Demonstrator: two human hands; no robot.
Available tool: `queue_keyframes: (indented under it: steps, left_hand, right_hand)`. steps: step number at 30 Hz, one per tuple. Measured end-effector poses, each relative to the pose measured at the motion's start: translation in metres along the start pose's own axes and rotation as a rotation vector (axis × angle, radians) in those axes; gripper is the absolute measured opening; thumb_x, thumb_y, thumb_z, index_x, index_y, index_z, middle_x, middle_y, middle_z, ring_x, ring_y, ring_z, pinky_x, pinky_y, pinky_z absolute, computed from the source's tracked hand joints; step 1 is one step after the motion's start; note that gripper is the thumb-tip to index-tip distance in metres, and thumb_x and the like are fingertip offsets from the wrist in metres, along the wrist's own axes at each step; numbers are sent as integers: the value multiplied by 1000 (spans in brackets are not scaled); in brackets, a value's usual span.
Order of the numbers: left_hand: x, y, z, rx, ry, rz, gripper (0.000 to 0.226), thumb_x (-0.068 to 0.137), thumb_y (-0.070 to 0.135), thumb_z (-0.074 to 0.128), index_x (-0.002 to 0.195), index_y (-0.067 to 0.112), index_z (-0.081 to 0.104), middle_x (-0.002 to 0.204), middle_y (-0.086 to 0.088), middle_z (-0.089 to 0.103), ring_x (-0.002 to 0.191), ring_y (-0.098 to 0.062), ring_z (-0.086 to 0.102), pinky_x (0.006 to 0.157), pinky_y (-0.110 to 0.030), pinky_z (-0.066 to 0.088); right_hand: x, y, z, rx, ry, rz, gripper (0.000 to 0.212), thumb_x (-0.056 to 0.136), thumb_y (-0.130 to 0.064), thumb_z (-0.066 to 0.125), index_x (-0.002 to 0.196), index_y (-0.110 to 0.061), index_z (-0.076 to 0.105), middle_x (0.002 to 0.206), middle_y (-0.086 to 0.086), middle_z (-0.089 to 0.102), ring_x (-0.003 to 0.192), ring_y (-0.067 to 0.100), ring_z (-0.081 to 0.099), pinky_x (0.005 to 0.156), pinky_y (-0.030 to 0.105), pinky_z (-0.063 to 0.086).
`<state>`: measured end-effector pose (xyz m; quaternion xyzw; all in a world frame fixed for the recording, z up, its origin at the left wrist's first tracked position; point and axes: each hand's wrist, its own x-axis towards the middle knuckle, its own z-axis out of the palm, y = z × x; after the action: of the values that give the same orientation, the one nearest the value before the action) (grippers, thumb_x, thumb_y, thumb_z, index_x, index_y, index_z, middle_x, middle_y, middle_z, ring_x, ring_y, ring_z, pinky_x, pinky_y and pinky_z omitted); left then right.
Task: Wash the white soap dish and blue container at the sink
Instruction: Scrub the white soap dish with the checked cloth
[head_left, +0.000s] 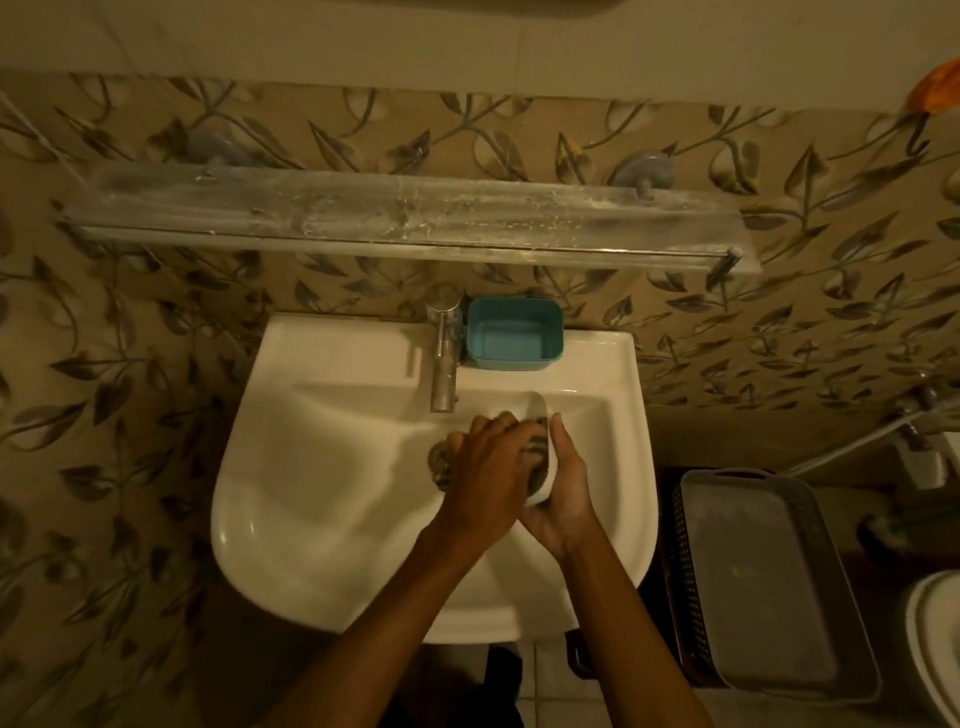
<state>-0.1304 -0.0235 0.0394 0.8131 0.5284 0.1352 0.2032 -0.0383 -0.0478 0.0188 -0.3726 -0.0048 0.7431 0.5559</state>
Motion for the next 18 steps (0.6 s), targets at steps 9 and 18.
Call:
queue_keyframes:
  steps: [9,18]
  left_hand:
    - [0,-34,-19,246,-36,678,33,64,19,83,94,25,73,99,-3,73,90,-28,65,77,-41,51]
    - [7,-25,-11,291,-222,24,35,77,22,71,110,31,60,109,-1,59,108,-26,51,85,-42,34]
  right_hand:
    - [-26,8,-6,-18,89,61,46,83,-45,54,99,-8,75,105,19,67,97,29,61,97,42,43]
    - [-25,3,1,-433,140,-109,42,96,-39,44,130,-17,55,110,9,70,94,20,68,78,31,55]
